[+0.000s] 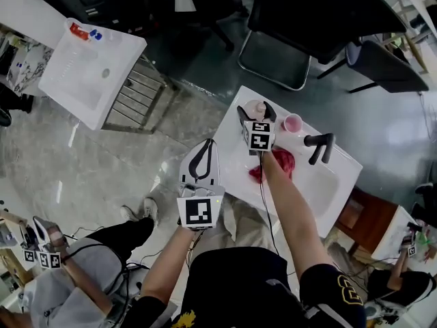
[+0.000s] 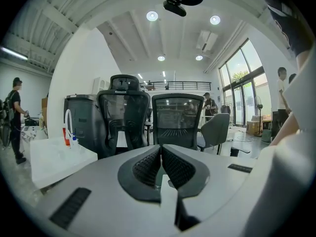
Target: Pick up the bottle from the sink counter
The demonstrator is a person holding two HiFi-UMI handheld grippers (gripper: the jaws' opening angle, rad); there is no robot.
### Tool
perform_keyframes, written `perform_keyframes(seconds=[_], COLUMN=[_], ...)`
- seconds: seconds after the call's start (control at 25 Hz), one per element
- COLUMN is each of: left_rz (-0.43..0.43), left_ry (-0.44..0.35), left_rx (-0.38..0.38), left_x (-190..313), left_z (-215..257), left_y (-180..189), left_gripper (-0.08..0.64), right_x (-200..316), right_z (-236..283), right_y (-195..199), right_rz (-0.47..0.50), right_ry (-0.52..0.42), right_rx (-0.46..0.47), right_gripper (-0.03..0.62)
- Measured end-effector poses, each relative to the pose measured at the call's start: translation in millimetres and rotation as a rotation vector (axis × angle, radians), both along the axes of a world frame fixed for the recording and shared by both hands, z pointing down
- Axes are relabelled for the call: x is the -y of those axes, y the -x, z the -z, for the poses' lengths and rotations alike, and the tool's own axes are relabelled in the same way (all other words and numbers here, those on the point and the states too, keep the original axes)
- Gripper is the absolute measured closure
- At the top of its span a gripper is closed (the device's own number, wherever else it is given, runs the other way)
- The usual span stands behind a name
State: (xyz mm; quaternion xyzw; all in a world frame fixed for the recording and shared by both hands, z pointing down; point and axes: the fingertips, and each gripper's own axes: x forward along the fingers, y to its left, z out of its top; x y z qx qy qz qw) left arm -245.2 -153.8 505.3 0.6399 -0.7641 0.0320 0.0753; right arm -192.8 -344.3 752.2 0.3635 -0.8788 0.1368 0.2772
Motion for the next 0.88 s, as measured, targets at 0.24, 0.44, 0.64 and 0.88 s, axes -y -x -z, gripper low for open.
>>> perform_keyframes(seconds=[0.24, 0.44, 0.64, 0.88], left_rz=[-0.032, -0.043, -0.102, -0.135], left_ry=[-0.028, -0.037, -0.01, -0.009], left_rx=[0.028, 0.036, 0.129, 0.14], left_x=[6.0, 6.6, 3.6, 4.9], left_z=[18.5, 41.2, 44.2, 53.7], left_y=[-10.9, -11.3, -14.9, -27.6], left_gripper=[0.538, 0.538, 0.538, 0.538], right_x=[-16.0, -24.5, -25.7, -26.6], right_z=[38.4, 70.0, 91.5, 116.0], right_y=[-14.5, -30.0, -46.3, -71.0], right_rz=[-0.009, 0.011, -0.002, -0.036], right_ry=[-0.001, -0.039, -0.049, -0.046], right_rx=[0.063, 0.045, 0.041, 0.047], right_gripper=[0.17, 0.17, 0.17, 0.17])
